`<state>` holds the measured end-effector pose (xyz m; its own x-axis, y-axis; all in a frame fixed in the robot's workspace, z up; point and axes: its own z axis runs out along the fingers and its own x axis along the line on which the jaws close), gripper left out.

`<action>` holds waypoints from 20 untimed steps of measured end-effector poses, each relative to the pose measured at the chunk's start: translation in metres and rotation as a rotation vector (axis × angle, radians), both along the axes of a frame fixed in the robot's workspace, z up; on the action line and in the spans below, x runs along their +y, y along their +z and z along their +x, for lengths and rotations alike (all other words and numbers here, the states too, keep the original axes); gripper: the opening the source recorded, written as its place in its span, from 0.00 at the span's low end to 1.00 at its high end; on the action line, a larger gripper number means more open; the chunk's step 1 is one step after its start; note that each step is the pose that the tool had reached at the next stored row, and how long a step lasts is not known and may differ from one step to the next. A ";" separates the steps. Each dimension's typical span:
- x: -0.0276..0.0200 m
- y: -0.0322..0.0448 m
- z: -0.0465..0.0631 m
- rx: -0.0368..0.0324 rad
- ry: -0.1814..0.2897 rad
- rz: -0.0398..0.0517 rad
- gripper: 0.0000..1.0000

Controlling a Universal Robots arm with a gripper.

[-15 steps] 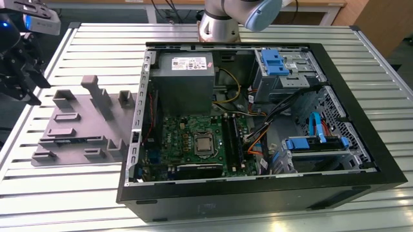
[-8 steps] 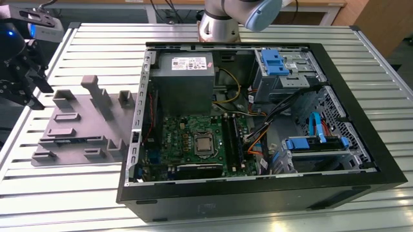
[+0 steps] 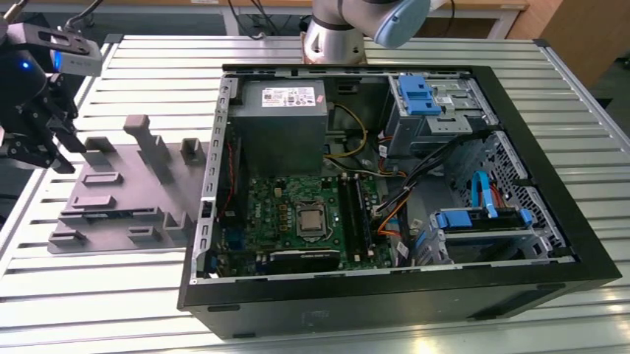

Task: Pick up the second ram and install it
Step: 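Pick up the second ram and move it above second insertion slot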

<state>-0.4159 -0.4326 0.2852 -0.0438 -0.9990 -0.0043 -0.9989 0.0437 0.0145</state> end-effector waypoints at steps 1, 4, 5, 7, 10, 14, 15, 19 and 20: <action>0.0000 -0.0017 0.000 -0.0004 0.000 0.0000 0.50; -0.0002 -0.0067 0.000 -0.0013 0.000 0.0000 0.43; -0.0004 -0.0084 0.000 -0.0015 0.000 0.0001 0.43; -0.0012 -0.0119 0.000 -0.0018 0.000 0.0001 0.43; -0.0031 -0.0171 0.000 -0.0021 0.000 0.0000 0.43; -0.0060 -0.0229 0.000 -0.0022 0.000 0.0000 0.43; -0.0065 -0.0243 0.000 -0.0023 0.000 0.0001 0.43; -0.0086 -0.0315 0.000 -0.0023 -0.002 0.0000 0.43; -0.0092 -0.0334 0.000 -0.0023 -0.002 0.0001 0.43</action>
<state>-0.4159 -0.4418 0.2519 -0.0456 -0.9990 -0.0044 -0.9989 0.0455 0.0122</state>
